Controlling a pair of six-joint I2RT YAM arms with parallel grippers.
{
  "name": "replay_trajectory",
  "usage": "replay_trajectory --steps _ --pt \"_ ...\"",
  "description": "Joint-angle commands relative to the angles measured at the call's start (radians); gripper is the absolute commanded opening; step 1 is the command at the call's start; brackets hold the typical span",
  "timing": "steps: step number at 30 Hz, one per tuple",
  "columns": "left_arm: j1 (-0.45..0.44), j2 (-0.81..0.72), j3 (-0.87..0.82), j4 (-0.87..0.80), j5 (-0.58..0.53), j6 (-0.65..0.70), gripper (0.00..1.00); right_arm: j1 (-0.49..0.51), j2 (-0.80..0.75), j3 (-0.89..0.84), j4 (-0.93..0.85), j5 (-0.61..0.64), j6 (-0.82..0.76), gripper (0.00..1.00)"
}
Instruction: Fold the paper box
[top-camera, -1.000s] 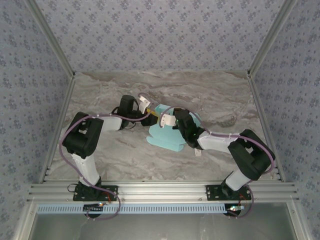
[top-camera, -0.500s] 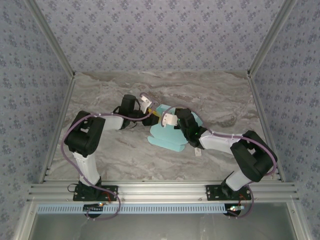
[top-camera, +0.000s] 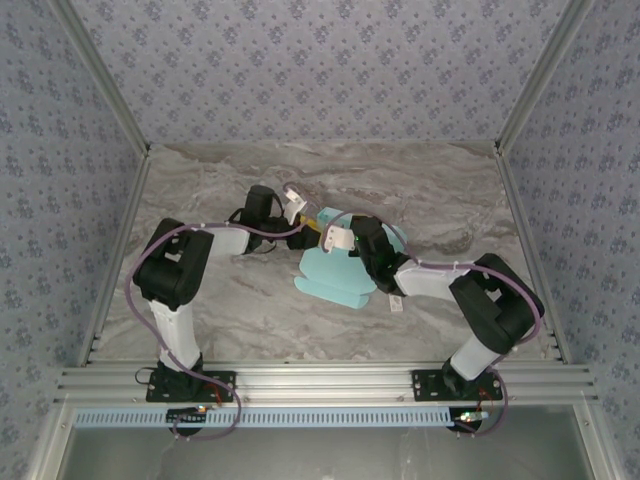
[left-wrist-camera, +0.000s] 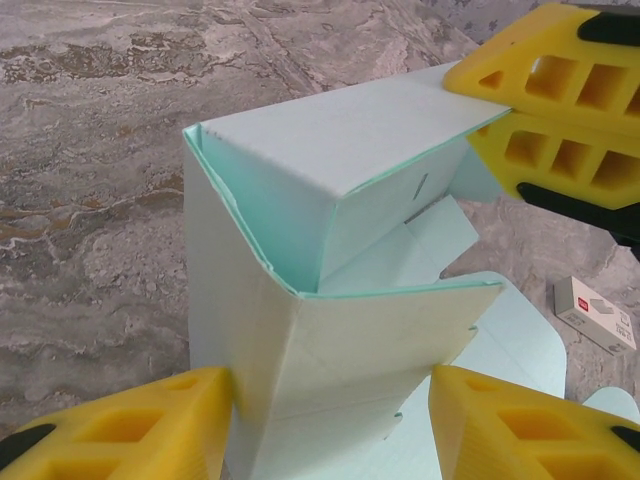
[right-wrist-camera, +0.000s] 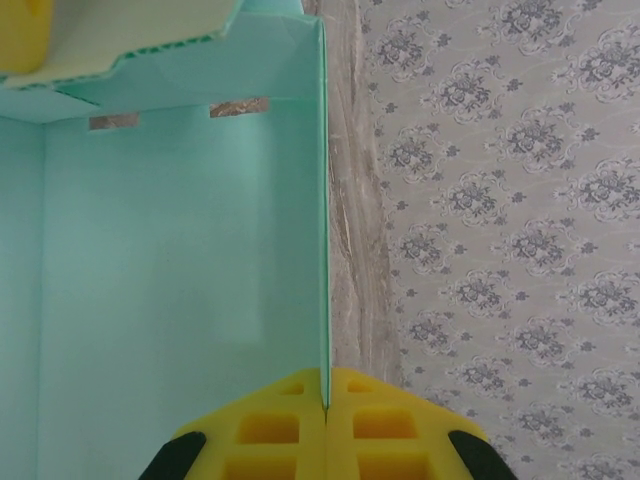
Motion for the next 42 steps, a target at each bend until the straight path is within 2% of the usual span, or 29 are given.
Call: replay_trajectory --steps 1,13,21,38,42 --pt "-0.006 0.017 0.024 -0.001 0.051 0.033 0.54 -0.014 0.019 -0.007 0.032 -0.015 -0.014 0.05" --pt "-0.006 0.054 0.036 0.018 0.014 0.034 0.54 -0.02 -0.001 -0.01 0.025 -0.044 -0.008 0.05" --pt "-0.018 0.053 0.02 0.058 -0.02 0.02 0.48 -0.002 -0.03 -0.019 0.032 -0.024 -0.023 0.05" --pt "-0.06 0.053 -0.061 0.187 -0.111 0.014 0.44 0.044 -0.012 -0.063 0.082 0.032 -0.032 0.05" --pt "-0.06 0.041 -0.075 0.199 -0.099 0.009 0.44 0.042 -0.018 -0.06 0.073 0.031 -0.029 0.05"
